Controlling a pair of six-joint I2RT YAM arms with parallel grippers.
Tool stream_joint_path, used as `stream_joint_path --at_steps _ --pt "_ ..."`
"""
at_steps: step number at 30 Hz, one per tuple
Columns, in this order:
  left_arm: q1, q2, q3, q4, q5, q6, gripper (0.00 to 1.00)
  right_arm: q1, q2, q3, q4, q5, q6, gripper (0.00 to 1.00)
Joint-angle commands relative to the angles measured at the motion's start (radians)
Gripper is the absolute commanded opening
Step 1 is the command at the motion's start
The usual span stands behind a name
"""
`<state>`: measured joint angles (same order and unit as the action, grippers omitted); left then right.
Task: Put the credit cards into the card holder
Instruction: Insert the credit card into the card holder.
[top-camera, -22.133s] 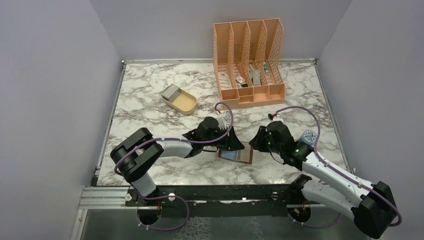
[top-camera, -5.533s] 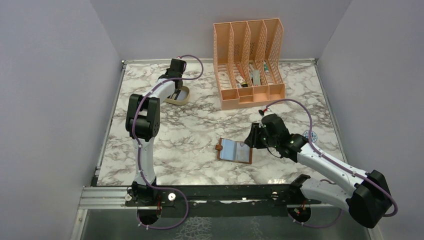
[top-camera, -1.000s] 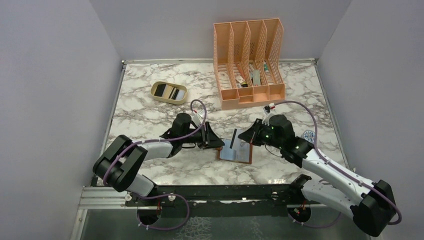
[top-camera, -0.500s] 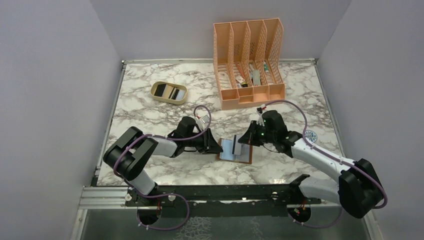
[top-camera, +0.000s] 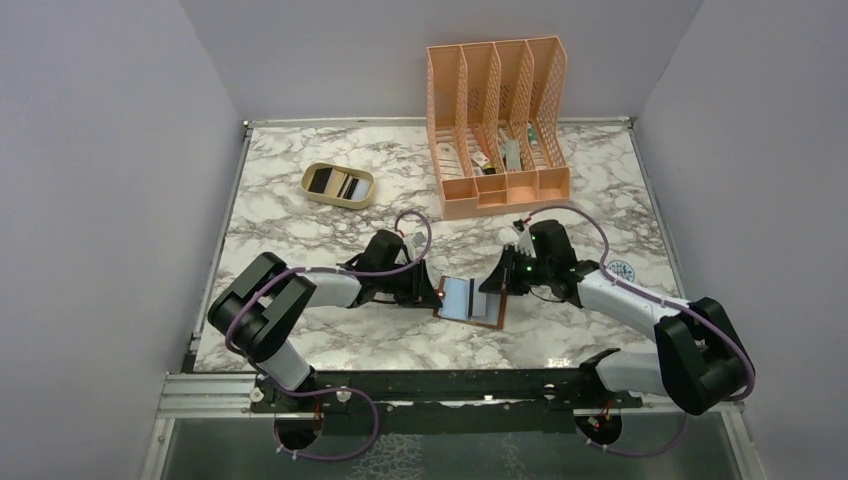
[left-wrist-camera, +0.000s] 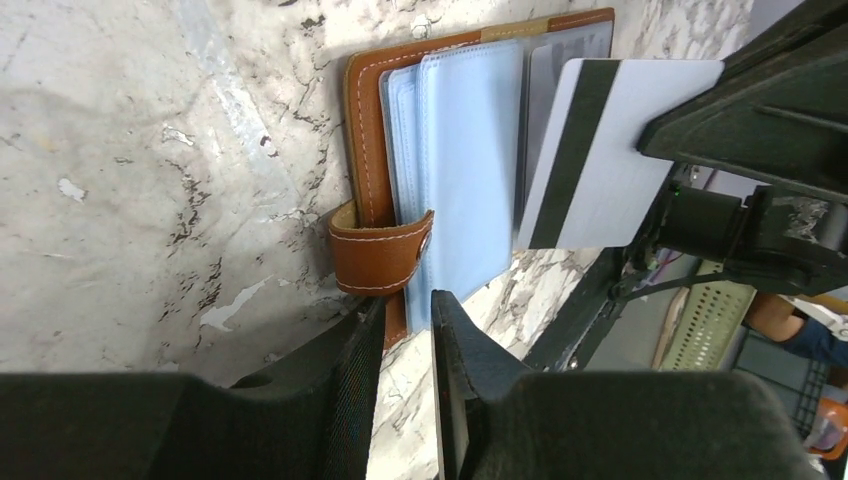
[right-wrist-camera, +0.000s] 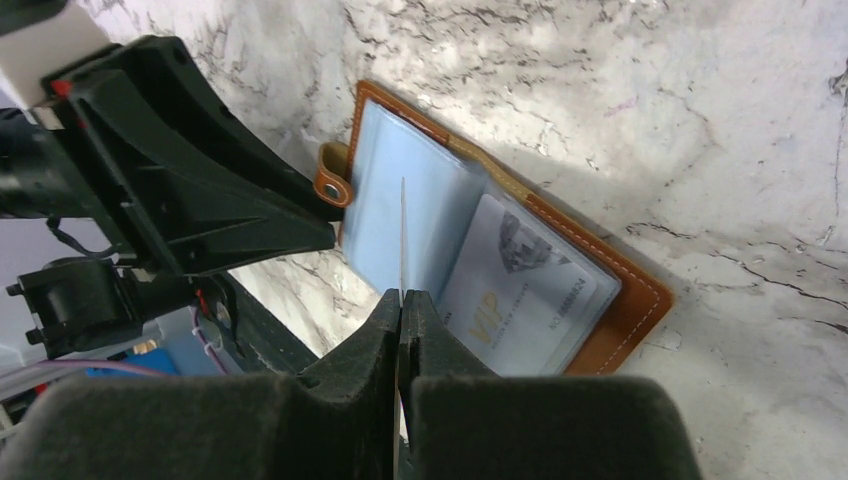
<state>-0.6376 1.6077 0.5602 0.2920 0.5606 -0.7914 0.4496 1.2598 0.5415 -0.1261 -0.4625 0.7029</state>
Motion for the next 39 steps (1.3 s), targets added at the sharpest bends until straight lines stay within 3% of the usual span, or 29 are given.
stream_joint_path --at_steps 1,27,39 --pt "-0.009 -0.009 0.004 -0.116 -0.102 0.075 0.27 -0.015 0.044 -0.034 0.073 -0.071 -0.011 0.01" --pt "-0.067 -0.002 -0.026 -0.152 -0.184 0.057 0.22 -0.079 0.168 -0.082 0.129 -0.161 -0.002 0.01" --pt "-0.073 0.001 -0.027 -0.185 -0.215 0.075 0.22 -0.104 0.15 -0.084 0.092 -0.158 -0.029 0.01"
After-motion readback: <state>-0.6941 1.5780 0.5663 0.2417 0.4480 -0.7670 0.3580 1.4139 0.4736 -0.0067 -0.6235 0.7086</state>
